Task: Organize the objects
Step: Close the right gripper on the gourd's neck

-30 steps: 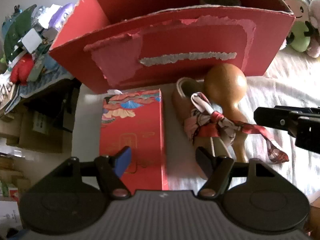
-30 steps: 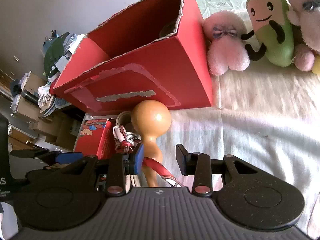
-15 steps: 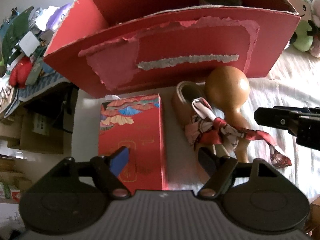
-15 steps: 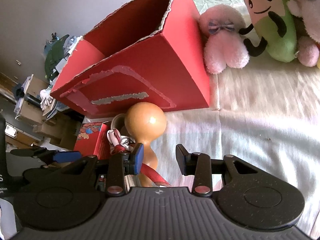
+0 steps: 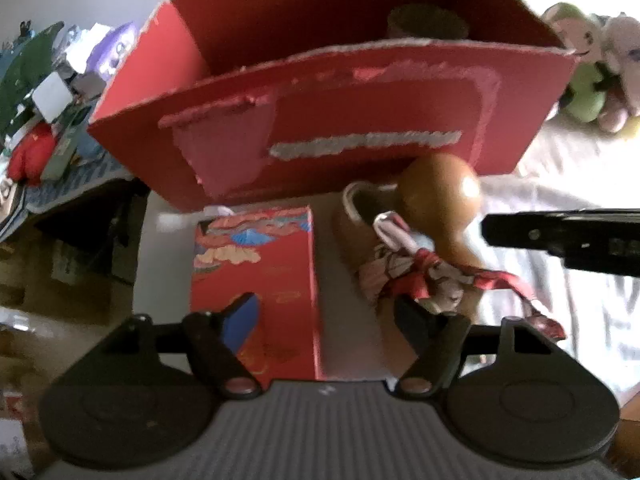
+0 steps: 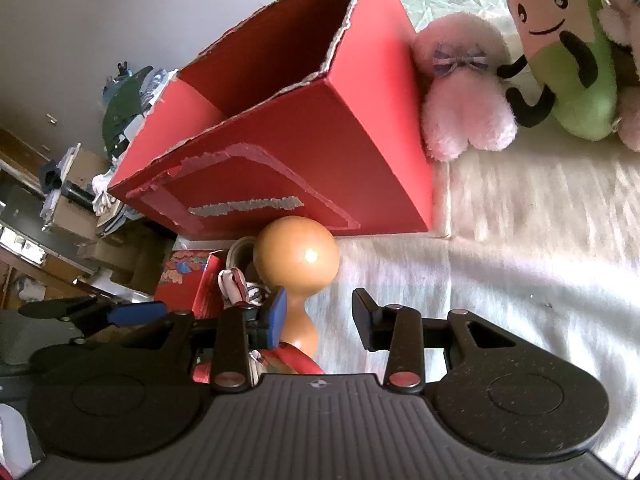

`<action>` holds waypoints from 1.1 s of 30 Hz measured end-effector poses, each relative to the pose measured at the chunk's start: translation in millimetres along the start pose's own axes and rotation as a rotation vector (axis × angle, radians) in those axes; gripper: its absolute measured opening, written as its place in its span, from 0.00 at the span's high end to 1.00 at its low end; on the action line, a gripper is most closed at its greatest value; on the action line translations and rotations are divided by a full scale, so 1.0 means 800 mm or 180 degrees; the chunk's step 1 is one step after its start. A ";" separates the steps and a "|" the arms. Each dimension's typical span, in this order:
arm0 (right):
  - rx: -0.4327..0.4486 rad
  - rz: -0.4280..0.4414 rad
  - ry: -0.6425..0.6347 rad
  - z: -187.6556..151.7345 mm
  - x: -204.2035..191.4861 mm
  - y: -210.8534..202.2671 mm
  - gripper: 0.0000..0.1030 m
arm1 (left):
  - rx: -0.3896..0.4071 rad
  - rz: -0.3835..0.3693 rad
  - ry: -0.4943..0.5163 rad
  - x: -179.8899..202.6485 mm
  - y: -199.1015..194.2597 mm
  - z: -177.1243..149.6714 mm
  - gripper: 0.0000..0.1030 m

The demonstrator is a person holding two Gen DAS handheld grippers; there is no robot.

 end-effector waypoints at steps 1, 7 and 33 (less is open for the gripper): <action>-0.0008 0.0005 -0.0001 -0.001 0.001 0.001 0.61 | 0.0062 -0.0053 -0.0001 0.001 -0.005 0.001 0.27; -0.0039 0.0154 0.0064 0.002 0.002 0.006 0.61 | 0.0321 -0.0562 -0.0030 0.014 -0.030 0.007 0.27; -0.0316 0.0708 0.0293 0.002 0.015 0.022 0.62 | 0.0369 -0.1304 0.0530 0.100 -0.008 0.020 0.28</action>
Point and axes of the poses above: each gripper's, at about its wrist camera, not at the fingertips, and y roughly the way its jaws point, x to its right, z to its top, the point moved 8 cm from there along y, roughly the way its jaws point, and after that the axes turned 1 degree about -x, right-handed, at the moved point
